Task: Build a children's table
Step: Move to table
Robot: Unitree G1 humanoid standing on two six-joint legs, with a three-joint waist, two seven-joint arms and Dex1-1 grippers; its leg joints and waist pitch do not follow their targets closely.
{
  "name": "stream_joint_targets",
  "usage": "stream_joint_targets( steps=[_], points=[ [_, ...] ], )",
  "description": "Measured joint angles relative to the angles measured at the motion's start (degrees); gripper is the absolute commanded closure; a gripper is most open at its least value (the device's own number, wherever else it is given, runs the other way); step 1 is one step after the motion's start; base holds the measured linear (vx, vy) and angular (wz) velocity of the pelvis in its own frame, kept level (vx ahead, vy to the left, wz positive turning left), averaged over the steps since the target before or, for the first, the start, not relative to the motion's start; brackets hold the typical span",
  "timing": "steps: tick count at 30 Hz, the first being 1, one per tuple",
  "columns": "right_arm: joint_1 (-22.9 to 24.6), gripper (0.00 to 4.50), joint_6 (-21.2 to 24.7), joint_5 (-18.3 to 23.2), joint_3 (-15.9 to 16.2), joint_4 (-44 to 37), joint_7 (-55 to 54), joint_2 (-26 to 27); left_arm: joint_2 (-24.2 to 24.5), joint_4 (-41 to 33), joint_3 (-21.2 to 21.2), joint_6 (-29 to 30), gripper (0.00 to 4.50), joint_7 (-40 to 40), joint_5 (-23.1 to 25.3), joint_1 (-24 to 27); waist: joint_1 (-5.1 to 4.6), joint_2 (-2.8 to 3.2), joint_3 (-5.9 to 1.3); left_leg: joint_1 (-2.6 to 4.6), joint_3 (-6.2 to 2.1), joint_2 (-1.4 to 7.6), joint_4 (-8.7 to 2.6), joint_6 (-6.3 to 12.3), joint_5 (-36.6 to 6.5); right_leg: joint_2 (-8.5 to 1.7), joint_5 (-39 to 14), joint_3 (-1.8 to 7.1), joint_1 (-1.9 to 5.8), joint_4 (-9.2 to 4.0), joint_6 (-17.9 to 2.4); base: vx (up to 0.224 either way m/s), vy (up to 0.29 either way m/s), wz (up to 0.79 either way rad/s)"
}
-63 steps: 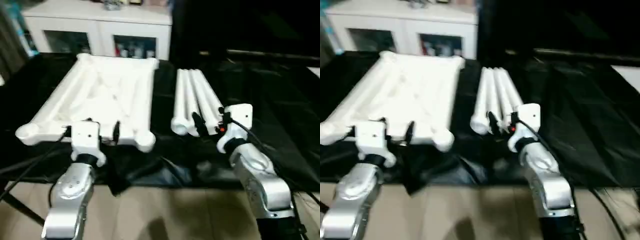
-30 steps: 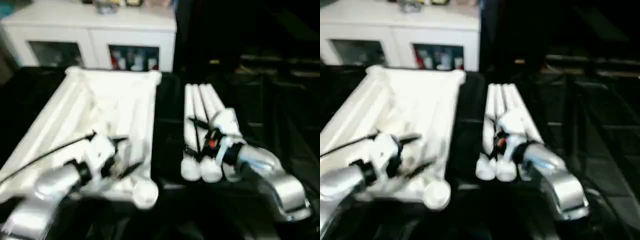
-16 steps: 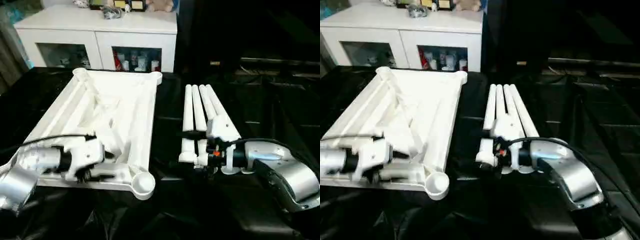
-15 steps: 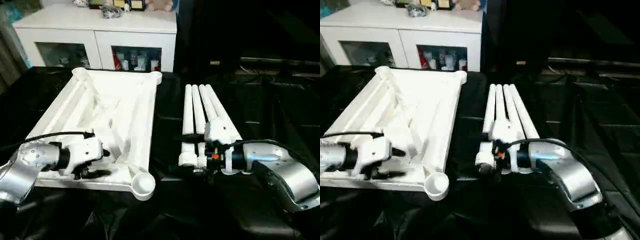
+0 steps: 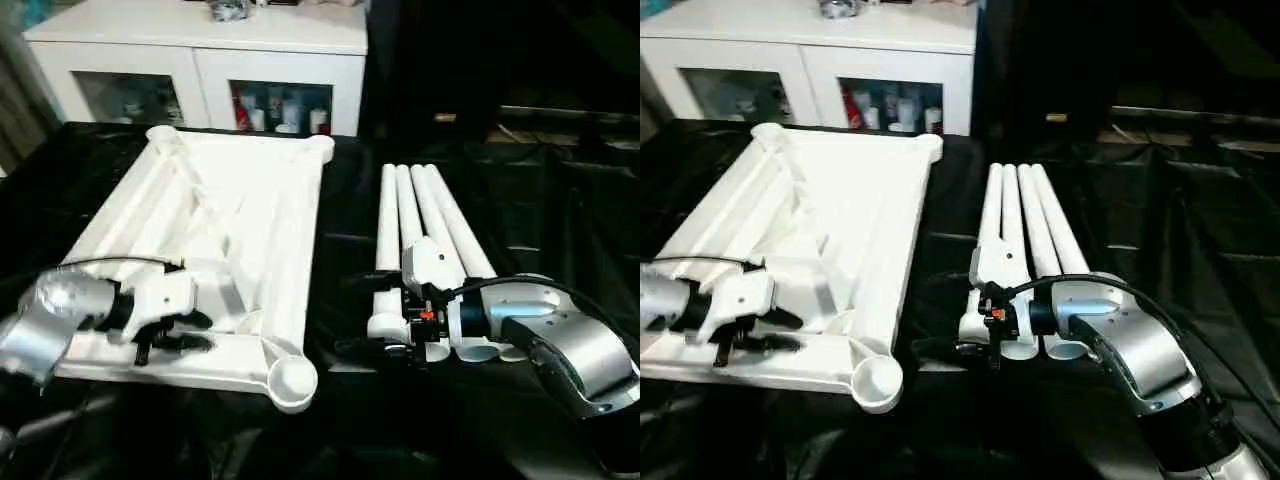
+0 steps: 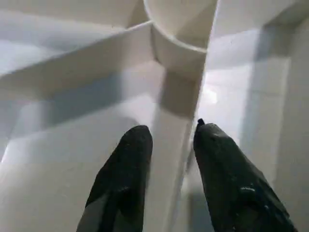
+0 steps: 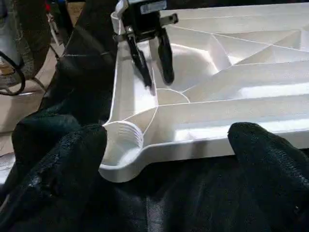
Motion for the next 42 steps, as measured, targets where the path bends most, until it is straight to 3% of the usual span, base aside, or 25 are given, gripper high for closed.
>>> stream_joint_targets(
  steps=[7, 14, 18, 22, 31, 42],
  points=[
    [0.2, 0.0, 0.8, -0.2, 0.6, -0.3, -0.4, 0.7, -1.8, -1.1, 0.4, 0.5, 3.74, 1.8, -0.3, 0.3, 0.51, 0.62, 0.33, 0.07, 0.56, 0.94, -0.03, -0.74, 0.4, -0.02, 0.0, -0.69, 0.15, 0.31, -0.1, 0.0, 0.0, 0.0],
    [0.9, 0.0, 1.0, -0.2, 1.0, -0.9, -1.3, 1.3, -2.4, -3.2, 0.1, -3.8, 4.36, 4.3, 1.6, 1.9, 0.48, 0.79, 0.3, 0.02, 0.6, 0.96, -0.3, -0.92, 0.6, -0.01, 0.0, -0.71, 0.22, 0.31, 0.0, 0.0, 0.0, 0.0],
    [1.4, 0.0, 1.2, -0.2, 1.2, -1.5, -1.7, 1.8, -3.0, -3.4, -0.8, -8.3, 4.46, 8.0, 5.1, 2.0, 0.47, 0.92, 0.22, 0.04, 0.62, 0.95, -0.29, -0.91, 0.6, -0.01, 0.0, -0.69, 0.27, 0.3, -0.1, 0.0, 0.0, 0.0],
    [1.7, 0.0, 1.5, -0.2, 1.2, -1.7, -2.1, 1.7, -3.2, -5.7, -0.9, -9.1, 4.46, 12.5, 7.7, 2.9, 0.25, 0.93, 0.22, 0.04, 0.62, 0.96, -0.29, -0.92, 0.6, -0.01, 0.0, -0.7, 0.26, 0.31, -0.1, 0.0, 0.0, 0.0],
    [2.3, 0.0, 1.7, -0.2, 1.2, -2.4, -2.9, 2.0, -4.6, -12.4, 0.1, -4.5, 4.46, 17.6, 9.2, 6.4, 0.29, 0.96, 0.23, -0.03, 0.62, 0.99, -0.29, -0.86, 0.6, -0.01, 0.0, -0.74, 0.19, 0.19, -0.1, 0.0, 0.0, 0.0],
    [2.3, 0.0, 1.7, -0.4, 1.2, -2.4, -3.8, 2.4, -6.5, -13.5, 0.2, -0.6, 4.46, 22.5, 11.3, 6.4, -0.09, 0.96, 0.24, -0.07, 0.63, 1.0, -0.3, -0.77, 0.7, 0.0, 0.0, -0.75, 0.17, 0.2, -0.1, 0.0, 0.0, 0.0]
  ],
)
